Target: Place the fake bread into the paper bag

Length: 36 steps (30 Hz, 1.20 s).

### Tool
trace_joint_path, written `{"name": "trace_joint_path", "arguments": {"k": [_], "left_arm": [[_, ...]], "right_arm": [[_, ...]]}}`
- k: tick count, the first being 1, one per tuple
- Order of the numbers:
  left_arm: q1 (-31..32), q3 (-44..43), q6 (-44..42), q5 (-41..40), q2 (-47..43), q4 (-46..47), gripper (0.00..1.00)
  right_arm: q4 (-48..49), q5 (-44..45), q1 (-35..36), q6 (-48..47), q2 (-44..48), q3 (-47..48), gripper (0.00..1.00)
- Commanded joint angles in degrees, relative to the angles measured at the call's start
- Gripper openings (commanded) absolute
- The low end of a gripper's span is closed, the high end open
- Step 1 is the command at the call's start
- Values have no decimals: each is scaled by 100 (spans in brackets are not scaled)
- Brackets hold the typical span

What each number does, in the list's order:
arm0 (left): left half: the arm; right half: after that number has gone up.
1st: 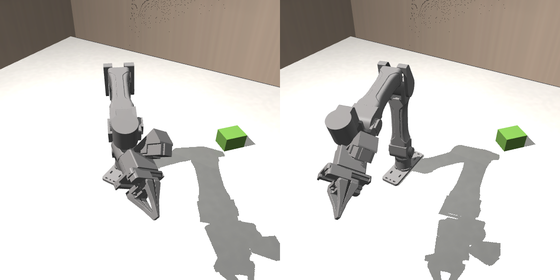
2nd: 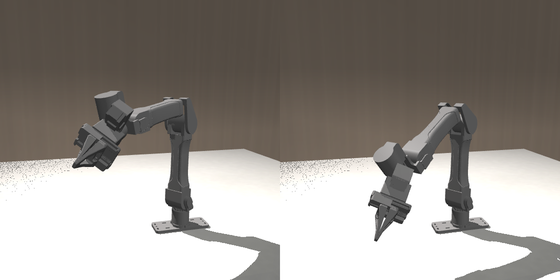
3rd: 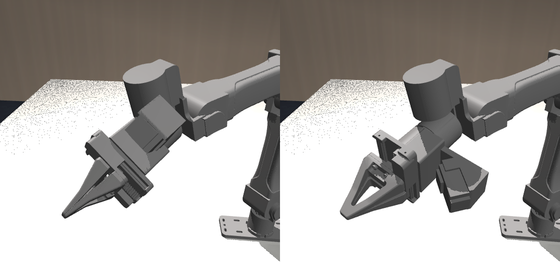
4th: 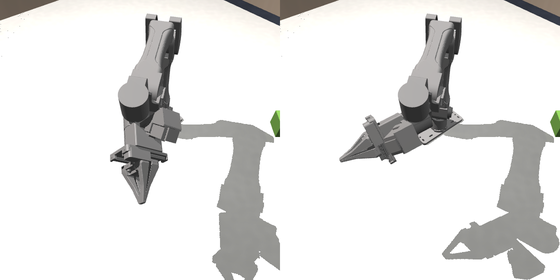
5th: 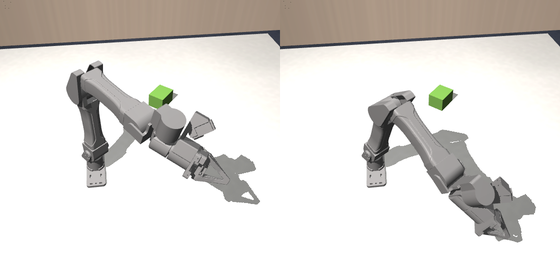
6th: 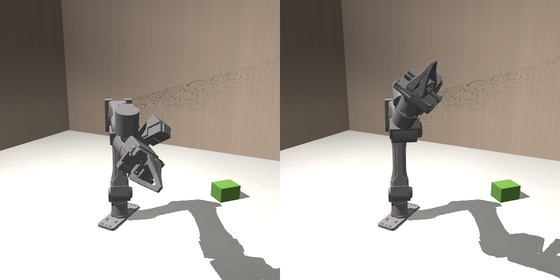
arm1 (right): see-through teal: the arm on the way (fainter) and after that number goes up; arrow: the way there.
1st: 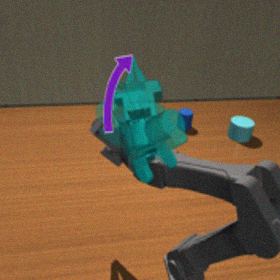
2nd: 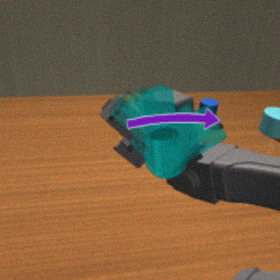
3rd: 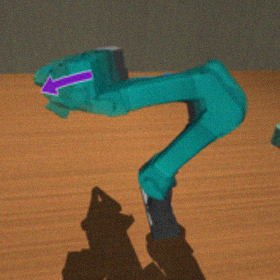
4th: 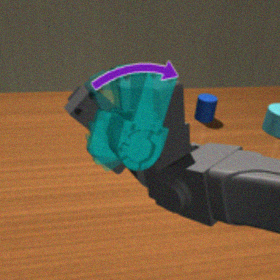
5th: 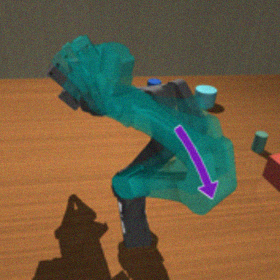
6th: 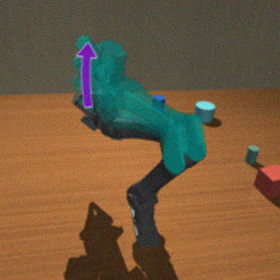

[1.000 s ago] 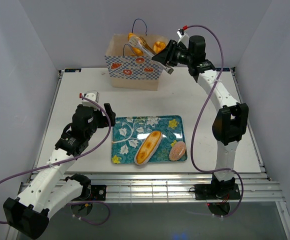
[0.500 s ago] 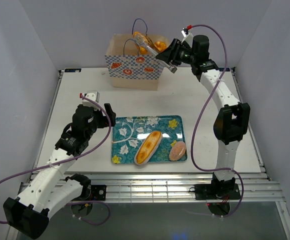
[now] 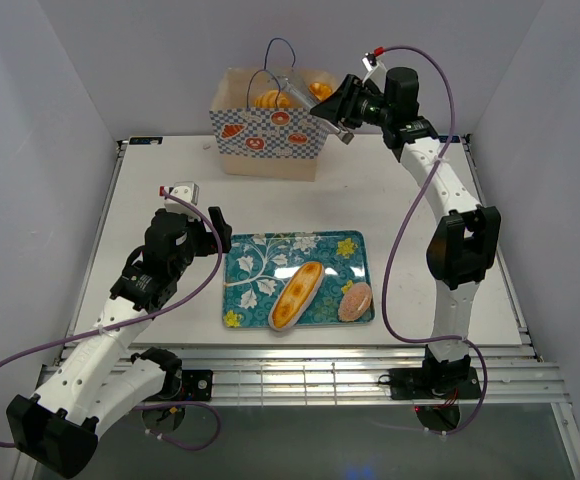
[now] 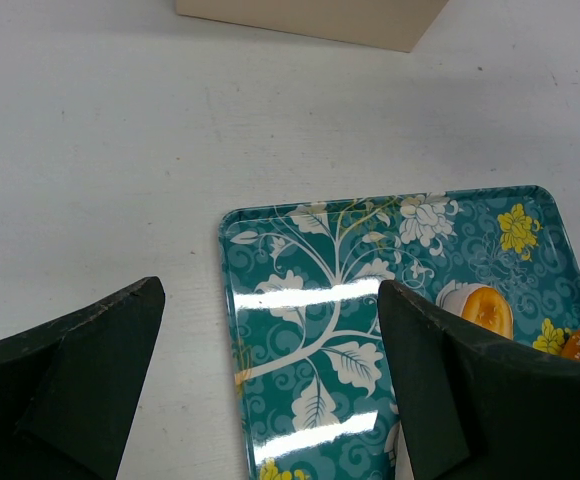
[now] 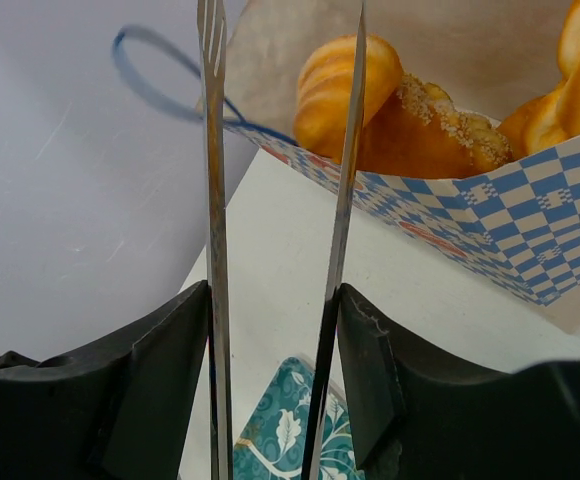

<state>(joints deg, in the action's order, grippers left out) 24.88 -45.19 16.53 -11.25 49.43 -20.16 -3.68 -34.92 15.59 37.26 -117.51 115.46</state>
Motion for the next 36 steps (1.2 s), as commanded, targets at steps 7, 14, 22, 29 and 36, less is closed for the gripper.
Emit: {"name": "trace_joint_path", "arguments": {"k": [7,14,22,29,36], "left_arm": [[25,-122,-28,43,-21,-23,98],[25,-122,-36,17,-56,-23,98],[25,-113,-36,-9,-12,-23,98],[25,-113,-63,-97,5,-31,98],[25,-104,-80,-229,5,-58,98]], "right_arm": [[-132,-85,-13,-262,272,565,54],[-546,239,-13,-833,1106,207,36],[-54,214,5,-1001,2722,-2034,15],[158,555,294,-1440,4516,-4407,17],[-703,1670,840,-1933,6457,-6235,27]]}}
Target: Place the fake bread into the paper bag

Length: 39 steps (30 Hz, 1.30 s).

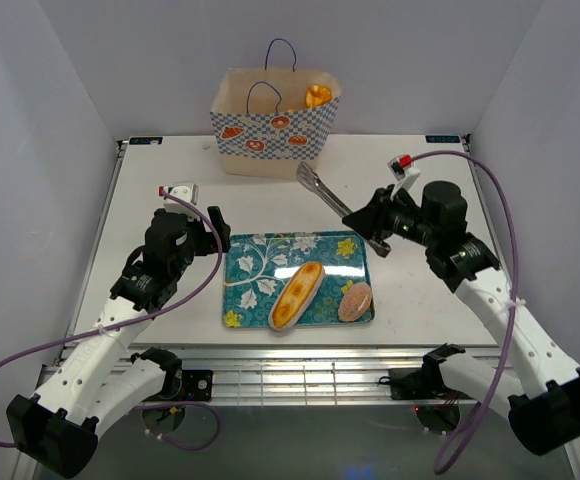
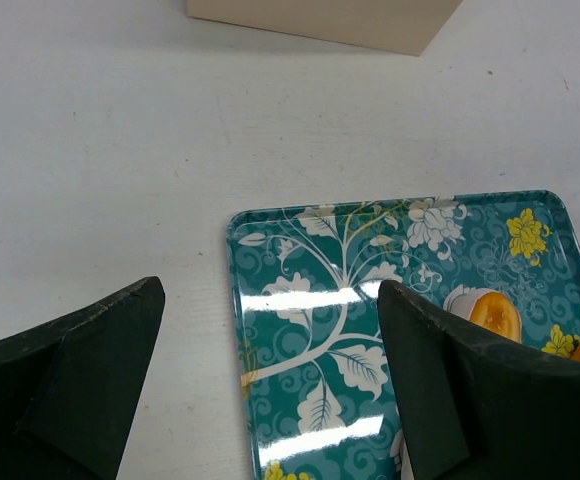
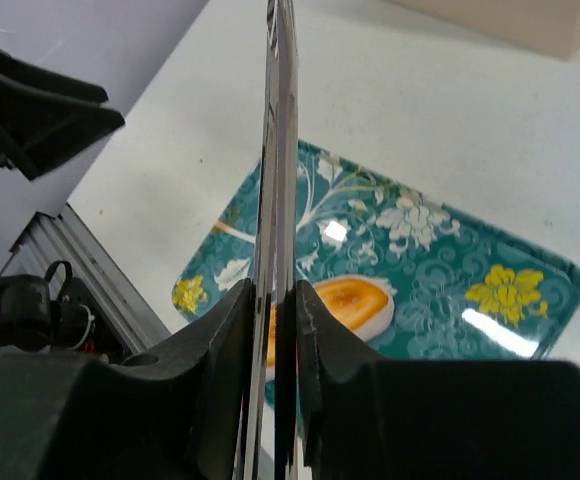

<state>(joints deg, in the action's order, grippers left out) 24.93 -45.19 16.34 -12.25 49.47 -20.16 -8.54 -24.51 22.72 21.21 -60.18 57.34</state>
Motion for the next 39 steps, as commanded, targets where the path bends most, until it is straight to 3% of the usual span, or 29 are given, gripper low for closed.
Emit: {"name": "trace_joint_path", "arguments": {"k": [1,9,17,21,25,32,39], "left_arm": [[21,-104,-61,-128,1,-58,98],[21,-104,-78,-225,27,-67,98],[21,-113,-78,-296,62,-84,98],[21,-122,-78,-243,71,-93,98],[21,-122,-78,-234,54,-84,98],[21,-122,-78,-216,36,-84,98],[30,-122,-78,-155,45,-84,98]], "right_arm": [[-314,728,197,-337,884,-591,28],[-1623,1404,356,-197,2202,-1523,34],[-2134,1809,356,216,2827,-2130,36],[-2293,2807,356,708,3502,-2534,36],[-2100,3233,356,1138,3970,-3009,37],[-1801,3918,356,1438,3865,-3431,41],[-344,4700,356,1010,3489,-4003,43]]}}
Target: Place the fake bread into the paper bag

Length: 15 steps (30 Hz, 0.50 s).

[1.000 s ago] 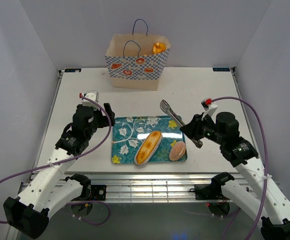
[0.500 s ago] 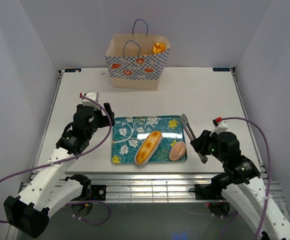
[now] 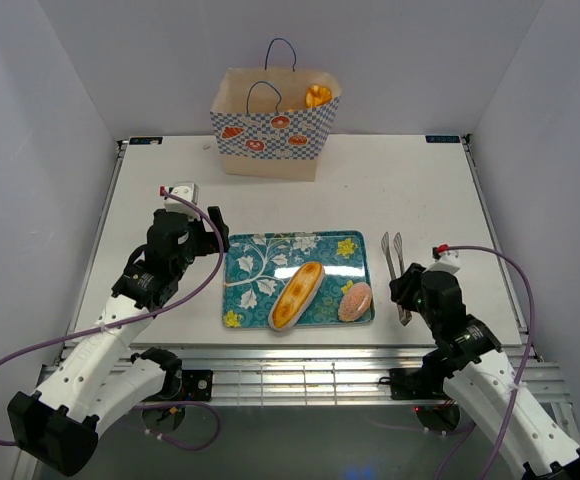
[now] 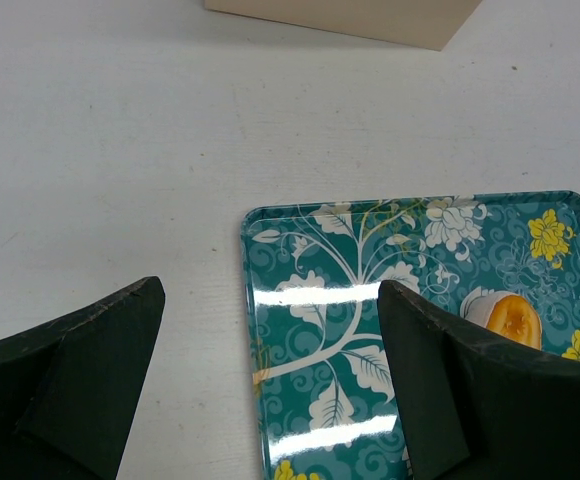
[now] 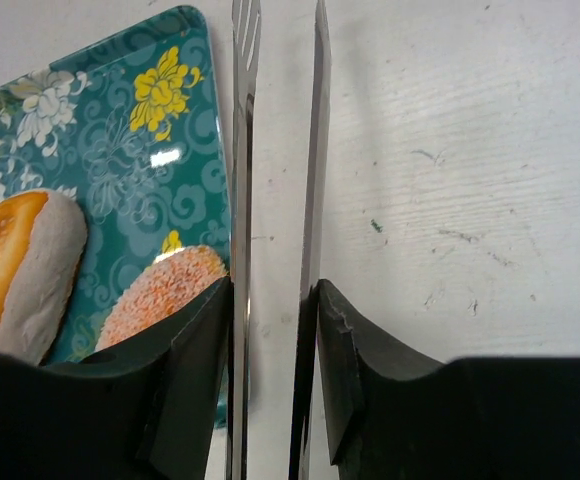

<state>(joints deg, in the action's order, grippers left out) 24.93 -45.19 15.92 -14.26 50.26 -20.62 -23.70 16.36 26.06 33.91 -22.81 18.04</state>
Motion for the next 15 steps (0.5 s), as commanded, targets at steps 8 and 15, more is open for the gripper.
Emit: {"name": "trace_joint_path", "arguments": {"k": [8,15], "left_arm": [[21,-113,-37,20,-16,-30,98],[21,-113,-28,81,-16,-30,98]], "right_arm": [[2238,931,-14,-710,-2329,567,51],[2704,518,-504,-983,-3537,1087,52]]}}
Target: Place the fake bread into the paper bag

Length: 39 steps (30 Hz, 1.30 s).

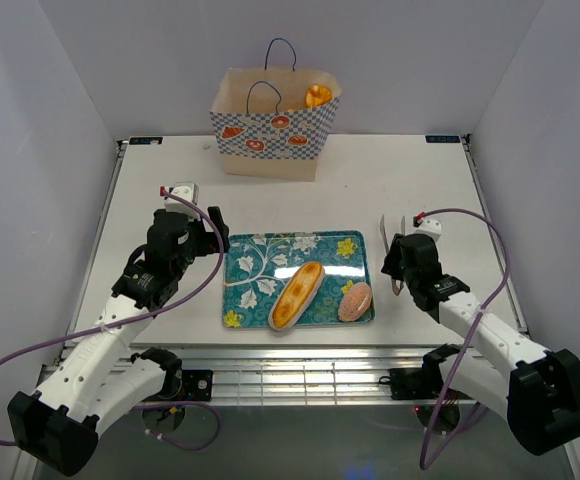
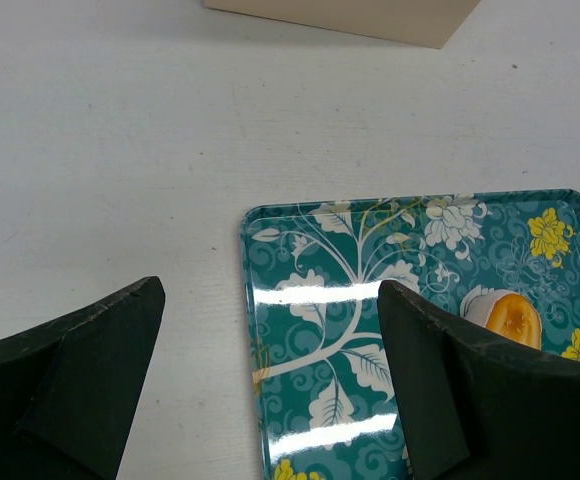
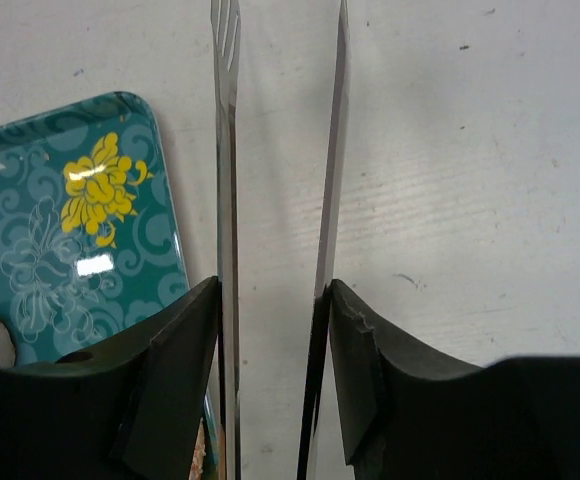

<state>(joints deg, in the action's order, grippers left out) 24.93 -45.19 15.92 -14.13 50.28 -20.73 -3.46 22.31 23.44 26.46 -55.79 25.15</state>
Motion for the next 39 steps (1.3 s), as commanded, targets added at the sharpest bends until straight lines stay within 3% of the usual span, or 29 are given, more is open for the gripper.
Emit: {"name": "trace_joint_path", "arguments": {"k": [1,8,22,39], "left_arm": [[30,-113,-28,68,-36,-19,98],[30,-122,-19,147,-45,-19,98],[30,-113,-28,209,-53,-27,98],[30,-113,-28,227,-45,-19,98]], "right_arm": [[707,-147,-313,-272,-344,429,52],[716,-1078,-1078,-334,-1248,843,53],[382,-947,-1447,-317,-2032,816,60],[127,-1079,-1527,-334,-2279,948,83]]}}
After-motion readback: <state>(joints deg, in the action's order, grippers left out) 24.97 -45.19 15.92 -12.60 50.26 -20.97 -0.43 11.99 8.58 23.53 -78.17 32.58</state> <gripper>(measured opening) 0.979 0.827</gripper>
